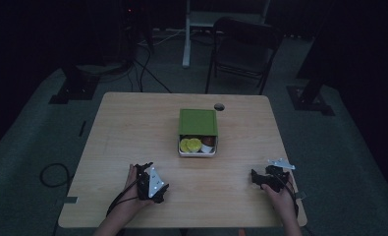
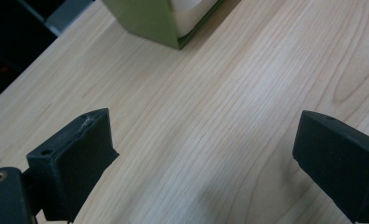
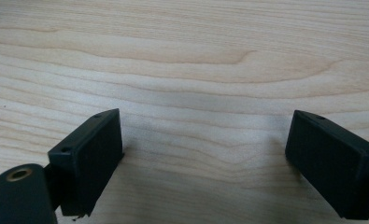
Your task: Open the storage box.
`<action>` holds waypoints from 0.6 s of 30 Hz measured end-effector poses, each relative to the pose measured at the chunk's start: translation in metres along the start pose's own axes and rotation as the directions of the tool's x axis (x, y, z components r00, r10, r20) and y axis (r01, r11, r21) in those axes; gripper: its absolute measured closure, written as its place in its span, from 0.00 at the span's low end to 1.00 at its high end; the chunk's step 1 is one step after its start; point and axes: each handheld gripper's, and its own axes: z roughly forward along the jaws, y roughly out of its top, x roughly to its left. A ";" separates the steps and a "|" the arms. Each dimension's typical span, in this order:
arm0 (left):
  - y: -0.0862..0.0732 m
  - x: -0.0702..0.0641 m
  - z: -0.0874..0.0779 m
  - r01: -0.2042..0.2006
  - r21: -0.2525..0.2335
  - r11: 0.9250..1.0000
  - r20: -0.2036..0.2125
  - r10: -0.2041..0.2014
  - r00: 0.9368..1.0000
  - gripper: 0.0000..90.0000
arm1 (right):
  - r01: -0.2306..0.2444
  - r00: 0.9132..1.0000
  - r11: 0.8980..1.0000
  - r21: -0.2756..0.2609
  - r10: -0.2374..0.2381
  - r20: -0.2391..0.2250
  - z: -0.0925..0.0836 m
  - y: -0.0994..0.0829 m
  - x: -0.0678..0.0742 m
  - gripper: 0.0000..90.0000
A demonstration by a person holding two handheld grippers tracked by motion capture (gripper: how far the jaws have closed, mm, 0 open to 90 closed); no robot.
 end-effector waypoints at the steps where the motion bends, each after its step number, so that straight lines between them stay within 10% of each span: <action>1: 0.000 0.000 0.000 0.000 0.000 1.000 0.000 0.000 1.000 0.06 | 0.000 1.000 1.000 0.000 0.000 0.000 0.000 0.000 0.000 0.12; 18: 0.026 -0.015 0.015 -0.135 -0.081 0.988 -0.031 0.133 0.991 0.07 | 0.001 1.000 1.000 0.000 -0.001 0.000 0.000 0.000 0.000 0.12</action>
